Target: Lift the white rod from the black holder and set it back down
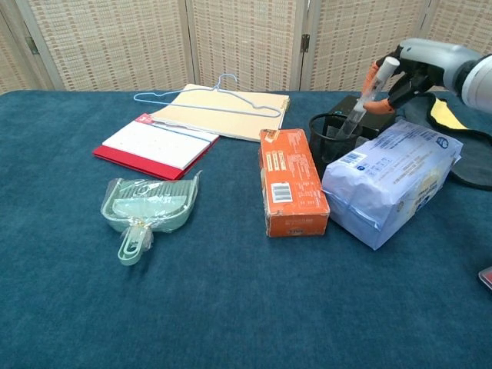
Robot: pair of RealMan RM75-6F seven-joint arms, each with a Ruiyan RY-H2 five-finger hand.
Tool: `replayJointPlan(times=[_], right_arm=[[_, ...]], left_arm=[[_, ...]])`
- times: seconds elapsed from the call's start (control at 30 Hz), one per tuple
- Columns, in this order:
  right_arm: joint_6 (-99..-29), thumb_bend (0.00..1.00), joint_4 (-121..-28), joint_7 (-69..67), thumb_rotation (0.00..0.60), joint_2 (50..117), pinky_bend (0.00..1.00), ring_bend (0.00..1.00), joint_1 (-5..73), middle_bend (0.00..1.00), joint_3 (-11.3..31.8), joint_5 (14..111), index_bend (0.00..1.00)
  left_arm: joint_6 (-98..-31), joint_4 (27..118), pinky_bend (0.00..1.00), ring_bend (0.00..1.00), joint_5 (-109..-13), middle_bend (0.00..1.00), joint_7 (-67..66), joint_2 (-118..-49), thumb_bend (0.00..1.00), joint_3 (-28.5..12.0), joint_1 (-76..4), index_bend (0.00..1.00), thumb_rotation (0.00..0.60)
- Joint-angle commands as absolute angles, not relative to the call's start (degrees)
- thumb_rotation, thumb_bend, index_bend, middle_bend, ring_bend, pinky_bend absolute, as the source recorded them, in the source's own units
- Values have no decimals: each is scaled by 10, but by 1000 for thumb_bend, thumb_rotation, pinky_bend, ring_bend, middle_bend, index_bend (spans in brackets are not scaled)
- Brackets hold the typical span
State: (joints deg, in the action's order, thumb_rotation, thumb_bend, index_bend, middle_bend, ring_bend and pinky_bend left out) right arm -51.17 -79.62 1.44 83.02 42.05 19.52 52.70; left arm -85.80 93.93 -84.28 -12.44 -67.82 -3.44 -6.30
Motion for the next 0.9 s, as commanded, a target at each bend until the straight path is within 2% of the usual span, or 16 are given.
replayJointPlan(times=[0.03,0.3,0.6,0.73,0.9], right_arm=[[-544,477,-844,-82,600,786,231,175,378,401,206,601,614],[-590,477,-904,-282,600,718,227,183,308,425,216,688,623],[-569,477,-938,-502,600,644,224,194,264,434,205,748,624],[-585,477,-917,-475,600,644,224,196,260,435,195,759,624],[-639,477,-881,-336,600,676,223,196,261,435,186,756,624]], left_arm=[[-858,941,64,10,-844,66,-126,-678,290,-35,-64,87,600],[-860,950,64,10,-851,66,-134,-676,290,-35,-66,87,600],[-857,962,64,10,-856,66,-141,-672,290,-36,-71,87,600],[-856,966,65,10,-857,66,-144,-672,290,-35,-72,87,600],[-855,970,65,13,-858,66,-147,-671,290,-35,-73,87,600]])
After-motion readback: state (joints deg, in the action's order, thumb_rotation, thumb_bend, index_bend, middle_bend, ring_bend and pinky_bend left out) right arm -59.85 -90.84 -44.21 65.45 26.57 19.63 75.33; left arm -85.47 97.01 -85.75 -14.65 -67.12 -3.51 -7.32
